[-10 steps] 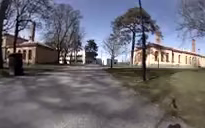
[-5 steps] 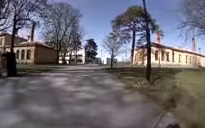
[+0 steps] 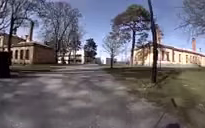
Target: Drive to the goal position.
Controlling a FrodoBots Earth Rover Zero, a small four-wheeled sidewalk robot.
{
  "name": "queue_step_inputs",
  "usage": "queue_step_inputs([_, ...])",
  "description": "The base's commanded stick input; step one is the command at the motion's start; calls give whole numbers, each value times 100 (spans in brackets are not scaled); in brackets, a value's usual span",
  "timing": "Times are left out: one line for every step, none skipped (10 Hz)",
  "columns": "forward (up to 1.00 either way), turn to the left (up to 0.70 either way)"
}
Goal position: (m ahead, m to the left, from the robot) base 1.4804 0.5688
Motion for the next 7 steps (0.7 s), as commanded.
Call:
queue_step_inputs([85, 0])
queue_step_inputs([85, 0])
queue_step_inputs([85, 0])
queue_step_inputs([85, 0])
queue_step_inputs([85, 0])
queue_step_inputs([85, 0])
queue_step_inputs([85, 0])
